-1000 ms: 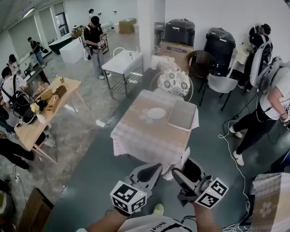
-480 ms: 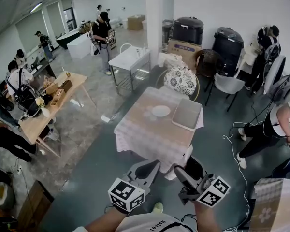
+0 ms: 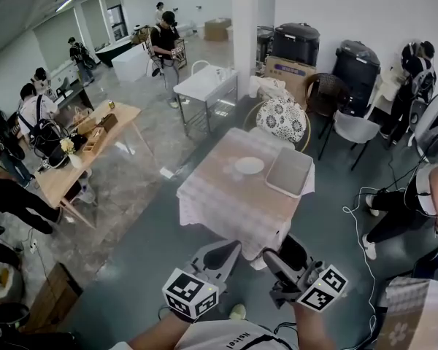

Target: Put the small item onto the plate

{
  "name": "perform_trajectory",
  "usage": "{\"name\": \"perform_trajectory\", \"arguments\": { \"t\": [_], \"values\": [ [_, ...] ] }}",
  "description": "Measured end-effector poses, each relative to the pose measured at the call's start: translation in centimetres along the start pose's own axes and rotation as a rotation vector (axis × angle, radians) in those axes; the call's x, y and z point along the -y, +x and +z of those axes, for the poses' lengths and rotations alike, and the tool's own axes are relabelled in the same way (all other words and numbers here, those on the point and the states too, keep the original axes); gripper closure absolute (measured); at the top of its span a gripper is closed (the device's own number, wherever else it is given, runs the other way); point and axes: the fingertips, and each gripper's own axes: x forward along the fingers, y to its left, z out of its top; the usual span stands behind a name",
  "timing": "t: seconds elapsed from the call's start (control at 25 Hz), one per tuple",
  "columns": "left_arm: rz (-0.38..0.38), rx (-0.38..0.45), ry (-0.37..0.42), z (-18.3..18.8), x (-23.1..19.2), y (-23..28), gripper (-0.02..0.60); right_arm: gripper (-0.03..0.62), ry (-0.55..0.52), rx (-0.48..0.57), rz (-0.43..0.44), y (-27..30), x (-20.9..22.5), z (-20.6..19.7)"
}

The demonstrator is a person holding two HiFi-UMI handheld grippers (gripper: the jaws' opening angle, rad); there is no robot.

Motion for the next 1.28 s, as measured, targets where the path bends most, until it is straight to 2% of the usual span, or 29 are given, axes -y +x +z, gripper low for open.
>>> {"name": "perform_trajectory", "arguments": {
  "t": [0.24,0.48,0.92,1.28],
  "values": [
    [0.010,-0.002,-0.008,0.0,-2.2,1.2,0.577,0.284,0.010,-0.017,-0.008,1.7,1.7,-0.5],
    [-0.022,-0.006,-0.007,0.6,-5.5,3.8,0.577,0.284,0.002,-0.029,-0.046,4.6,4.5,-0.7],
    [-0.108,-0.014,0.021,4.0,-15.9,8.3,0.577,0.284,-0.032,-0.028,-0.132,14.8,9.4,-1.0],
    [-0.177,-0.038,0.036,4.6,-23.5,11.6,0.577,0.284,-0.057,-0.021,-0.217,21.0,13.3,-2.3]
  ]
}}
